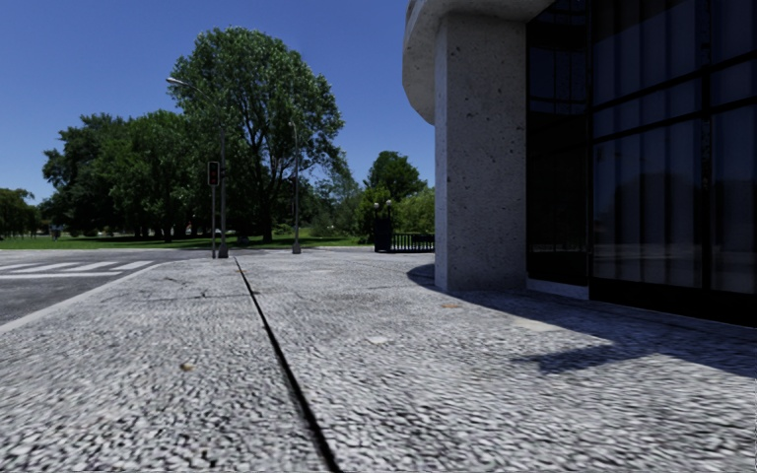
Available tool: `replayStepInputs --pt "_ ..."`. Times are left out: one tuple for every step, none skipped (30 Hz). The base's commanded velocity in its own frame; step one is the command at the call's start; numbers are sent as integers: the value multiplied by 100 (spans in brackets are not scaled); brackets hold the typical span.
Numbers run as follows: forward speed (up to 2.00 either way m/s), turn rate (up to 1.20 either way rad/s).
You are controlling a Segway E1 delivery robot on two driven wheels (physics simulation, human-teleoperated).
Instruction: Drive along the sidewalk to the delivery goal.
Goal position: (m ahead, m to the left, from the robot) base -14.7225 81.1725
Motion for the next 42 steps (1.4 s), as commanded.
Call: replayStepInputs --pt "200 0" --pt "200 0" --pt "200 0" --pt "200 0" --pt "200 0" --pt "200 0" --pt "200 0" --pt "200 0" --pt "200 0" --pt "200 0" --pt "200 0" --pt "200 0" --pt "200 0" --pt "200 0" --pt "200 6" --pt "200 16" --pt "200 16" --pt "200 18" --pt "200 20" --pt "200 25" --pt "200 25" --pt "200 28" --pt "200 28" --pt "200 29" --pt "200 29" --pt "200 30" --pt "200 35" --pt "200 37" --pt "200 37" --pt "200 39" --pt "200 39" --pt "200 39" --pt "200 39" --pt "200 39" --pt "200 39" --pt "200 39" --pt "200 39" --pt "200 39" --pt "200 39" --pt "200 39" --pt "200 39" --pt "200 39"
